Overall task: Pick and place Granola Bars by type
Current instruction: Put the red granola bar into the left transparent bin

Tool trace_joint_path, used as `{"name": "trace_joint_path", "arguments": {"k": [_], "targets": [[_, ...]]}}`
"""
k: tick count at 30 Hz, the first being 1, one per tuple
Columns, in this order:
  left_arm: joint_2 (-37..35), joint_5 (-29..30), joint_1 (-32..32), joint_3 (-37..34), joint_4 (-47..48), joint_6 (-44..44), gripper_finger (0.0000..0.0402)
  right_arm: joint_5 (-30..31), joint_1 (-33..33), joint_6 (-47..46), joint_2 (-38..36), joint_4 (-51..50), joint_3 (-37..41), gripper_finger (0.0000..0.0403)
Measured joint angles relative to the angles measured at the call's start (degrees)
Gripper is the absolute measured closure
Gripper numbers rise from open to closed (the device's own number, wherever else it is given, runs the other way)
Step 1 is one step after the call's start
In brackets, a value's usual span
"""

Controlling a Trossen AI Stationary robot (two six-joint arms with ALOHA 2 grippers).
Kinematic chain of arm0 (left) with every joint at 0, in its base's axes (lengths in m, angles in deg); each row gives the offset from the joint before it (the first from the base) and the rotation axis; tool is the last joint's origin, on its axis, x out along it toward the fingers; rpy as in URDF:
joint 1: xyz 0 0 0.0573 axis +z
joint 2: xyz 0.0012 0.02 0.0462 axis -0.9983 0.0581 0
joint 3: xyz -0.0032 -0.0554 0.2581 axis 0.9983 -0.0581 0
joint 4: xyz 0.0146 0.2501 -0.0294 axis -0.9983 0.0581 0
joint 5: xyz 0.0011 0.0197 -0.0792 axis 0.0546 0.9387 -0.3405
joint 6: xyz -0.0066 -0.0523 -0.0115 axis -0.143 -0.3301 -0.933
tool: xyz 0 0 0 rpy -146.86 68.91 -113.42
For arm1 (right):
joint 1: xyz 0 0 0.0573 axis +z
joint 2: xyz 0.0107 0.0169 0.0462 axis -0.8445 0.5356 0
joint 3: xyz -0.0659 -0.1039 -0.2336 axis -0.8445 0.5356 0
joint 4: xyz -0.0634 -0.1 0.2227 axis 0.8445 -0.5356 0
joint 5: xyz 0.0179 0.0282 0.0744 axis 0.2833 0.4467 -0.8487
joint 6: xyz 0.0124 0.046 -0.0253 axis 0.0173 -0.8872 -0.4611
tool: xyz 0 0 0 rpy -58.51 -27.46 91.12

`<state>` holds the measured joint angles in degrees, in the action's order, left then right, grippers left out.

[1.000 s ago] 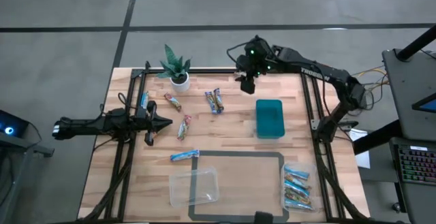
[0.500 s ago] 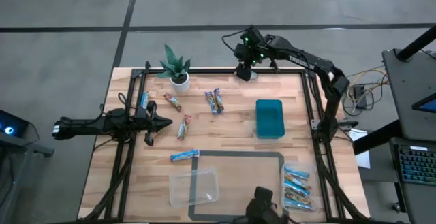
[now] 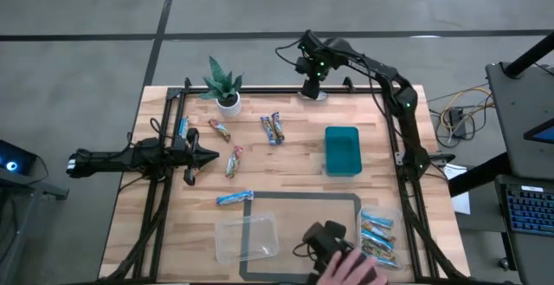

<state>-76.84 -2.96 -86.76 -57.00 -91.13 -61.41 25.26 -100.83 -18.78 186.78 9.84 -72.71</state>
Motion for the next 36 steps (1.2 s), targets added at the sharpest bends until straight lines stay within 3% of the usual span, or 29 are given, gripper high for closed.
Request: {"name": "trace_joint_path", "arguments": {"k": [9,36], "targets": [[0.0,0.0,0.0,0.0,0.0,0.0,0.0402,1.8,-0.8,0.9,5.0,-0.4,-1.4,0.0227],[0.0,0.0,0.0,0.0,0.0,0.0,0.0402,4.2,-1.0,0.2,5.1,8.0,10.7,0.0227]]}}
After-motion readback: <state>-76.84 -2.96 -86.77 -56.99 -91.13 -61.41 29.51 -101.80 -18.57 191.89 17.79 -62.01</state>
